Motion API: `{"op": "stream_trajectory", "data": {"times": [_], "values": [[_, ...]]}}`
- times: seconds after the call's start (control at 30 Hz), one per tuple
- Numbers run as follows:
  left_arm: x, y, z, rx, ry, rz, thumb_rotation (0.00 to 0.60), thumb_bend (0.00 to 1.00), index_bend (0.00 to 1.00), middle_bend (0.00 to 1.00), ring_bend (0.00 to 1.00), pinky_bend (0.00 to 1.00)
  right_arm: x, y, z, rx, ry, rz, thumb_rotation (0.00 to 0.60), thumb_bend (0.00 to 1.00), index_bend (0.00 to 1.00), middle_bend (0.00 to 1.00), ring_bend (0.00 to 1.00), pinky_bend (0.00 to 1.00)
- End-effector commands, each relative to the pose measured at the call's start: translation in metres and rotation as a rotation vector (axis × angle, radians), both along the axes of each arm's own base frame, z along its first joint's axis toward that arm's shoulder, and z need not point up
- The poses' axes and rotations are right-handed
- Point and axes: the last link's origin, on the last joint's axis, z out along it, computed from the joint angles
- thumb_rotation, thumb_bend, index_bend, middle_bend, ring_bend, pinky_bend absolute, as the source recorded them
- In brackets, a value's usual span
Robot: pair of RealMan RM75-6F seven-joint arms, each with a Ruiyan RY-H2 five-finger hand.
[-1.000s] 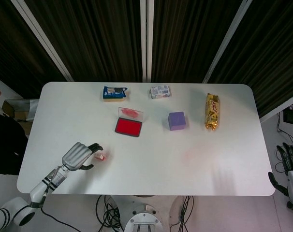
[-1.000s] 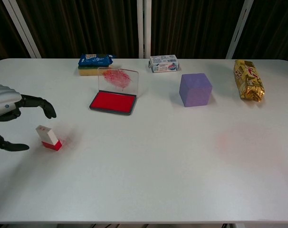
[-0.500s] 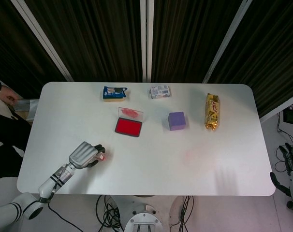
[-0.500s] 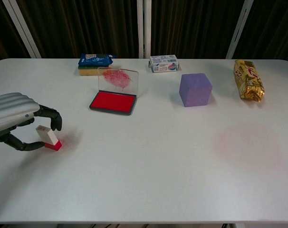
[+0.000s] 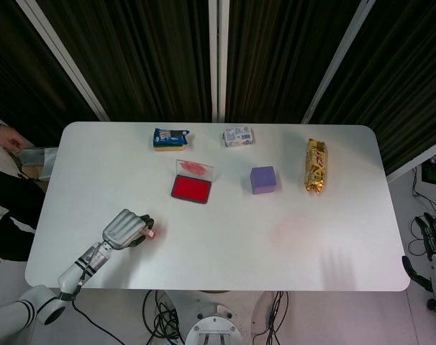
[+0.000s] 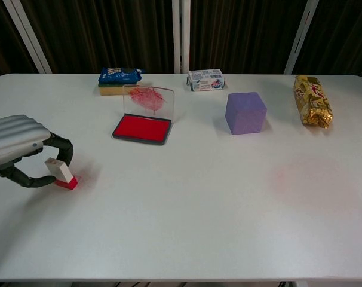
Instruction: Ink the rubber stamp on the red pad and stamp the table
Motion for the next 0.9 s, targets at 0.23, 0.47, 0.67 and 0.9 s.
{"op": "stream_trajectory", "data": {"times": [0.23,0.47,0.67,0.9], "values": [[0.001,0.001,-0.001,-0.004,-0.013,0.005,0.6,0.31,0.51,0.53,1.0,1.0,0.0,0.0,-0.001,0.006,0.005,-0.007,0.6,0.25,0.0,0.0,0.0,0.0],[0.004,0.003,-0.002,-0.014,-0.035,0.02,0.6,0.37,0.54,0.56,1.0,1.0,0.0,0.0,-0.001,0.012,0.009,-0.011,0.6,0.25,0.0,0.0,0.0,0.0],[0.006,0.005,0.001,-0.014,-0.046,0.027,0.6,0.38,0.56,0.57,1.0,1.0,0.0,-0.001,-0.003,0.02,0.011,-0.01,0.6,0.25,0.0,0.0,0.0,0.0],[0.021,0.019,0.015,-0.049,-0.093,0.064,0.6,0.39,0.57,0.58,1.0,1.0,0.002,-0.003,-0.002,0.02,0.012,-0.004,0.6,0.26,0.0,0.0,0.0,0.0]]}}
